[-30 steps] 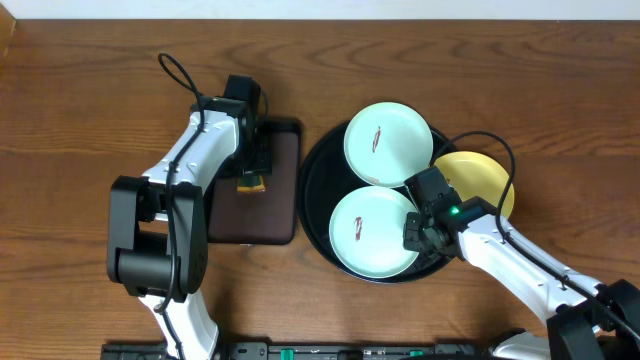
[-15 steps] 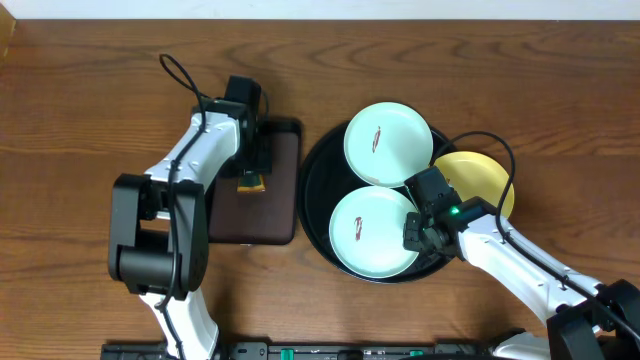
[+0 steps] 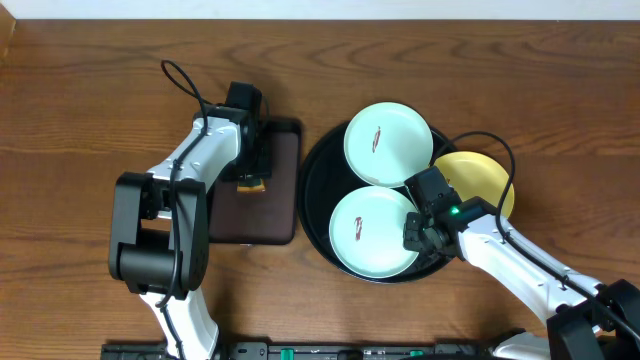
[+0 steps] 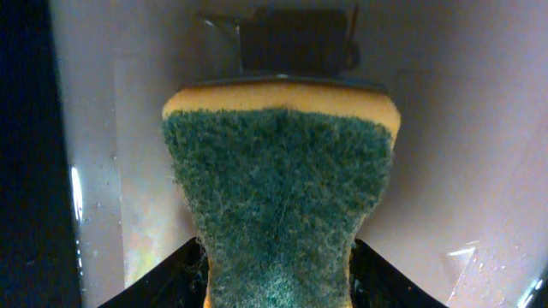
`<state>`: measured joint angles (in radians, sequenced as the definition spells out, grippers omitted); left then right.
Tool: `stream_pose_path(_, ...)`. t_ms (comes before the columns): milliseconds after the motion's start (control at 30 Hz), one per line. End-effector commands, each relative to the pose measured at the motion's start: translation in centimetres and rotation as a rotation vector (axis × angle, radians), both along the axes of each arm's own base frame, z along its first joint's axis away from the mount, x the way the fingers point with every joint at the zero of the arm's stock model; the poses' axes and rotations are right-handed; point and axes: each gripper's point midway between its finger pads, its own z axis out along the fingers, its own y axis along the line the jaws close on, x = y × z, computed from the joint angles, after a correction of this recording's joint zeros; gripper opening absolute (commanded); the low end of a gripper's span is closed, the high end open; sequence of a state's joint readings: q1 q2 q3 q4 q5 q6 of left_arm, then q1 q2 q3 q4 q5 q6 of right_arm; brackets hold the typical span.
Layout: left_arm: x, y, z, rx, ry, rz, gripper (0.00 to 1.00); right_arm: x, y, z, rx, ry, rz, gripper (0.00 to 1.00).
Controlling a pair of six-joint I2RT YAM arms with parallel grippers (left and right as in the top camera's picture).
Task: Clean dirty plates on tray and stack at the side
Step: 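Lower the left gripper and grasp the green-yellow sponge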
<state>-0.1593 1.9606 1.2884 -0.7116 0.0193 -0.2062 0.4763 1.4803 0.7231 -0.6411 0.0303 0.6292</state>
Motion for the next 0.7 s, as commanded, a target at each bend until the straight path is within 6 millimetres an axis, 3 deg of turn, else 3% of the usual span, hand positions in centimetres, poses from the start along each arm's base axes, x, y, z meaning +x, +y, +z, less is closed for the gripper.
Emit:
stream_pose_path(0, -0.1, 0.4, -0.5, 0.008, 0.013, 0.027, 0.53, -0.4, 0.2, -0.3, -0.016, 0.003, 0.014, 0.06)
stream_pose_path(200, 0.4, 0.9, 0.5, -0.026, -0.008, 0.058, 0.53, -0.4, 0.2, -0.3, -0.015, 0.002, 0.015, 0.06)
stream_pose_path(667, 1.1, 0.5, 0.7, -0.111, -0.028, 0.072, 0.53, -0.4, 0.2, -0.3, -0.015, 0.001, 0.015, 0.07)
